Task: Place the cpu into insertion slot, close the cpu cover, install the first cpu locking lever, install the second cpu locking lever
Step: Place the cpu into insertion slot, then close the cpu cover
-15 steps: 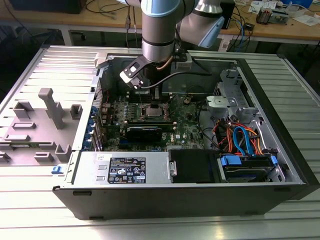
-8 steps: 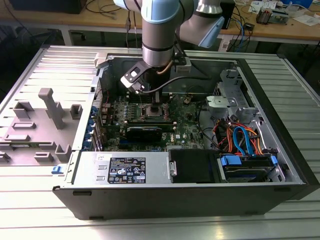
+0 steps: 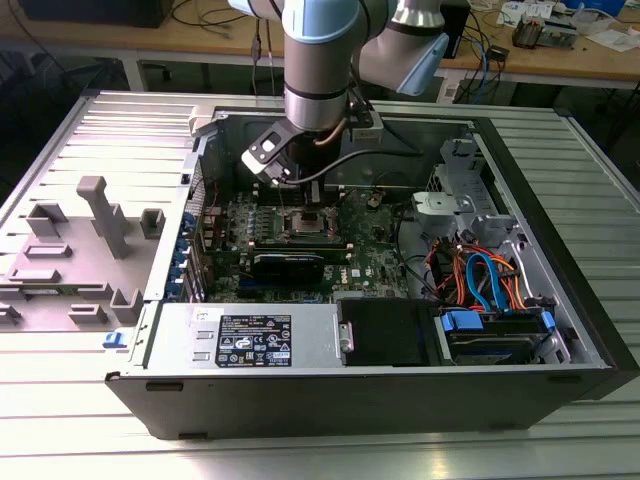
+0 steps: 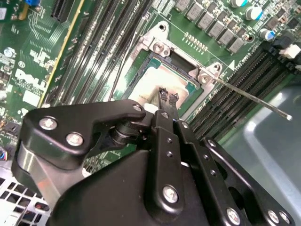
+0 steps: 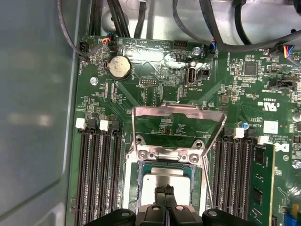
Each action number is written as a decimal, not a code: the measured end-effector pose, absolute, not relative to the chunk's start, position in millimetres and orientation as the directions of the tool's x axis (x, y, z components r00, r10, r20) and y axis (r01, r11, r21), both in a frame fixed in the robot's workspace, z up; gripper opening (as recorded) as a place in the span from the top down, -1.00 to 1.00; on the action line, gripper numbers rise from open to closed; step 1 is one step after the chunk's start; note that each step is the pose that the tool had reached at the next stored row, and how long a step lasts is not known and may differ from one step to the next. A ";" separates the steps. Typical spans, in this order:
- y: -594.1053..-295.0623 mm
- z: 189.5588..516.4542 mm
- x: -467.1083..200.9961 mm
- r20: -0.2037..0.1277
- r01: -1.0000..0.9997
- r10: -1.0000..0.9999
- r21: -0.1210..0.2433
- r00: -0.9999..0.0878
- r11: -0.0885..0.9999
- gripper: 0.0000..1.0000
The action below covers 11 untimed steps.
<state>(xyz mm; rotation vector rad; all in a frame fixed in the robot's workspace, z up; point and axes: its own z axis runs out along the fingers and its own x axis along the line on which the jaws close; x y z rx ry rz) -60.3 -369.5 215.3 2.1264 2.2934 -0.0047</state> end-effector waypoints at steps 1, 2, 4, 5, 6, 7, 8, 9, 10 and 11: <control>-369.5 215.3 -60.3 -0.012 0.997 0.997 0.007 -0.075 0.076 0.79; -369.5 215.3 -60.3 -0.012 0.997 0.997 0.007 -0.076 0.076 0.79; -369.6 215.4 -60.3 -0.012 0.997 0.997 0.007 -0.076 0.076 0.79; -369.6 215.4 -60.3 -0.012 0.997 0.997 0.007 -0.076 0.076 0.79; -369.6 215.4 -60.3 -0.012 0.997 0.997 0.007 -0.076 0.076 0.79; -369.6 215.4 -60.3 -0.012 0.997 0.997 0.007 -0.076 0.077 0.79; -369.6 215.4 -60.3 -0.012 0.997 0.997 0.007 -0.076 0.077 0.79; -369.6 215.4 -60.3 -0.012 0.997 0.997 0.007 -0.076 0.077 0.79; -369.6 215.4 -60.3 -0.012 0.997 0.997 0.007 -0.076 0.077 0.79; -369.6 215.4 -60.3 -0.012 0.997 0.997 0.007 -0.076 0.077 0.79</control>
